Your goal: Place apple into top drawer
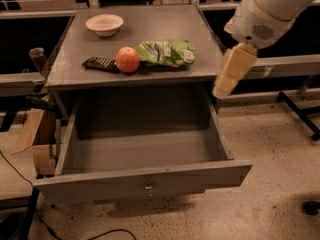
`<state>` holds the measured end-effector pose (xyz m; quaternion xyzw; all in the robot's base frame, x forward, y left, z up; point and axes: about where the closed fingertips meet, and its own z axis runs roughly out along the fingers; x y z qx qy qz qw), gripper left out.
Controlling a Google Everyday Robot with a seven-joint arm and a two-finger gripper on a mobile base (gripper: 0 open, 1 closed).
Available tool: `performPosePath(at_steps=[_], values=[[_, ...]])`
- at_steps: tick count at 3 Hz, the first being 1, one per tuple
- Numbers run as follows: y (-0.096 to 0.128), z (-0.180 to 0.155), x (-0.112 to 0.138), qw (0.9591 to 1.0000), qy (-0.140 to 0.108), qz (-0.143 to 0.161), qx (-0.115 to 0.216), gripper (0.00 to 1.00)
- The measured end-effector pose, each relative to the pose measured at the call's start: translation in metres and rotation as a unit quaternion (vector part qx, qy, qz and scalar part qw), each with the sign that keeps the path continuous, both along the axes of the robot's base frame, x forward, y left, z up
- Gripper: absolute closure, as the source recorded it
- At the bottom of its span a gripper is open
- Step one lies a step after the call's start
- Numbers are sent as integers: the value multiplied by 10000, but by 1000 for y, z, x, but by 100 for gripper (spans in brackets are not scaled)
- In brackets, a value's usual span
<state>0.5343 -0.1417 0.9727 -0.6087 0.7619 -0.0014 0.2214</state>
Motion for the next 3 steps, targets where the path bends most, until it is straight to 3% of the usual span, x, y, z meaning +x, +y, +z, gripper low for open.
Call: performPosePath(at_steps=[1, 2, 3], values=[[37, -1, 35, 9997, -30, -71, 217, 0], [40, -1, 37, 9996, -43, -85, 263, 0], [54, -4, 54, 9984, -115, -166, 535, 0]])
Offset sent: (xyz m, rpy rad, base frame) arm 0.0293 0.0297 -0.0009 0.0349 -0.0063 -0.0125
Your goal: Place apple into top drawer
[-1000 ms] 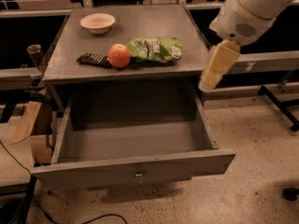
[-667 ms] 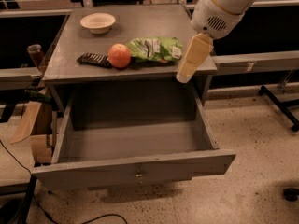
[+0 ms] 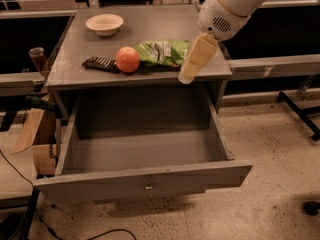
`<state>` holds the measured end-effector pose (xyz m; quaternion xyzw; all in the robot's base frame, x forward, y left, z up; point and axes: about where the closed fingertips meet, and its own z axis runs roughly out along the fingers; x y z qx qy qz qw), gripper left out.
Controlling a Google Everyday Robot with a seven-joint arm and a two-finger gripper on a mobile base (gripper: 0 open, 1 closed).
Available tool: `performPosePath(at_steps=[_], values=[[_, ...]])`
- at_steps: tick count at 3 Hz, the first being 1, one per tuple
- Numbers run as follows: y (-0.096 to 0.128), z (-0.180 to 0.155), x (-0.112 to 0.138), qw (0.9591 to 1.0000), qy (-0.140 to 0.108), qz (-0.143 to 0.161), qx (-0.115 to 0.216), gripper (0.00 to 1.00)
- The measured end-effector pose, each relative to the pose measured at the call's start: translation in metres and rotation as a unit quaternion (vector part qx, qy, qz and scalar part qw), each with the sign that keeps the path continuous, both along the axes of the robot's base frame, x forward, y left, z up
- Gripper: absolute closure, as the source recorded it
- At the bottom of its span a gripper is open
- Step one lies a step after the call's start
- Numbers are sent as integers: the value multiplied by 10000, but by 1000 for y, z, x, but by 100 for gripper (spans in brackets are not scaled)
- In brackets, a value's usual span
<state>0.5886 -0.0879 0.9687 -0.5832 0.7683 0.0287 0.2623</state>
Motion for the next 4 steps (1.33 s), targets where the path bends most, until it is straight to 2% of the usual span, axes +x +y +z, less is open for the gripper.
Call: performPosePath(at_steps=[1, 2, 3, 4], values=[[34, -9, 41, 9994, -43, -94, 326, 0], [79, -19, 81, 9978, -29, 35, 659, 0], [116, -26, 111, 9960, -59, 339, 823, 0], [133, -32, 128, 9947, -96, 599, 825, 0]])
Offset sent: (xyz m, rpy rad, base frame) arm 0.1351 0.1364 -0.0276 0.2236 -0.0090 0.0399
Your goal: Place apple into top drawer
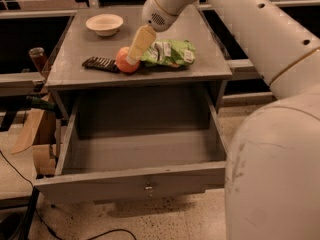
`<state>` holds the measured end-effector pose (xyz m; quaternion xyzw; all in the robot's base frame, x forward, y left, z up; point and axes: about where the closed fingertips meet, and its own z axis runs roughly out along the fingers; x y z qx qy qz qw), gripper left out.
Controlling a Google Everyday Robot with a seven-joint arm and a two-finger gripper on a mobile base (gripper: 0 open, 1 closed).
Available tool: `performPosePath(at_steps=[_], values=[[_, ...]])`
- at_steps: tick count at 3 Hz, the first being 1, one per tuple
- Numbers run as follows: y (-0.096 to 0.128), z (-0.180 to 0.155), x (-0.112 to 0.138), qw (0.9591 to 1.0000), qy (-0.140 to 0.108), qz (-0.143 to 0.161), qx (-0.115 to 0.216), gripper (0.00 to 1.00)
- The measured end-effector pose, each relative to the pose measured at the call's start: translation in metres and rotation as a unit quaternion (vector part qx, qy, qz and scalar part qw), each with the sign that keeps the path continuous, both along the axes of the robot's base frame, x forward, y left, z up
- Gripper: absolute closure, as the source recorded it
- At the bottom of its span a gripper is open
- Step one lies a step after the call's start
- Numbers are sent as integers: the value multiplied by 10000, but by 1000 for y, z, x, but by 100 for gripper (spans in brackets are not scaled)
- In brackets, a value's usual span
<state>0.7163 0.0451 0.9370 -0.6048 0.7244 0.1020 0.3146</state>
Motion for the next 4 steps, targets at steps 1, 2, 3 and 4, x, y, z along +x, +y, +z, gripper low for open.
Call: performPosePath(at_steps=[1, 2, 3, 4], values=[[9, -11, 8, 9998, 25, 163, -85, 0], [19, -24, 10, 9996, 88, 229, -119, 0], [35, -30, 7, 9994, -79, 249, -215, 0], [58, -41, 2, 9985, -297, 268, -370, 0]])
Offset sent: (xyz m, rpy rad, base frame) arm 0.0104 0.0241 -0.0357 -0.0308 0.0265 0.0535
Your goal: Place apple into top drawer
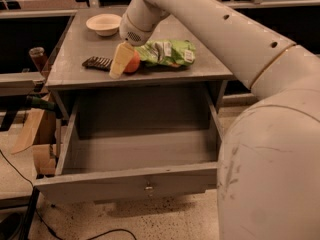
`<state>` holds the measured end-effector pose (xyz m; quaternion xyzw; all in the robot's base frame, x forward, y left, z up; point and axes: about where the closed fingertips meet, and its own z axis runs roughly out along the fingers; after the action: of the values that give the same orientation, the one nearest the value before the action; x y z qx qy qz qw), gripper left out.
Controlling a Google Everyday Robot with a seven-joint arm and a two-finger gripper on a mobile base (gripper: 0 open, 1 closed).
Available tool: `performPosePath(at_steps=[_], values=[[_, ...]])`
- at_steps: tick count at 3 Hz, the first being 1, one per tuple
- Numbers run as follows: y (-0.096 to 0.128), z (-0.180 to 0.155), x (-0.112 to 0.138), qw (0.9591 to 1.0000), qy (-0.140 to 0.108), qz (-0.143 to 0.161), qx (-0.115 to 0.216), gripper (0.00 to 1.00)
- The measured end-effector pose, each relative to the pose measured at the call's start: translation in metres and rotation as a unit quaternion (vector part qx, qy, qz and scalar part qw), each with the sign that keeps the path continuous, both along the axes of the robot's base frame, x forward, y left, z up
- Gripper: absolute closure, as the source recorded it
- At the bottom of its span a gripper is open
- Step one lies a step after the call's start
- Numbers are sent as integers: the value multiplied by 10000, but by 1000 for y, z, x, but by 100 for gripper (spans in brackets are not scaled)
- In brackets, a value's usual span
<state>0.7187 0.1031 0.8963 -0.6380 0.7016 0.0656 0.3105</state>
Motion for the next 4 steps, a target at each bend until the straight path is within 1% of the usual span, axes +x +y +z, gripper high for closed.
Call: performPosePath(at_steps=[1, 2, 3, 4], values=[[12, -11, 1, 9999, -20, 12, -132, 0], [6, -33, 7, 9988, 238, -255, -358, 0], [-8, -41, 11, 9969, 391, -514, -446, 0], [-18, -44, 12, 9952, 480, -678, -513, 18]])
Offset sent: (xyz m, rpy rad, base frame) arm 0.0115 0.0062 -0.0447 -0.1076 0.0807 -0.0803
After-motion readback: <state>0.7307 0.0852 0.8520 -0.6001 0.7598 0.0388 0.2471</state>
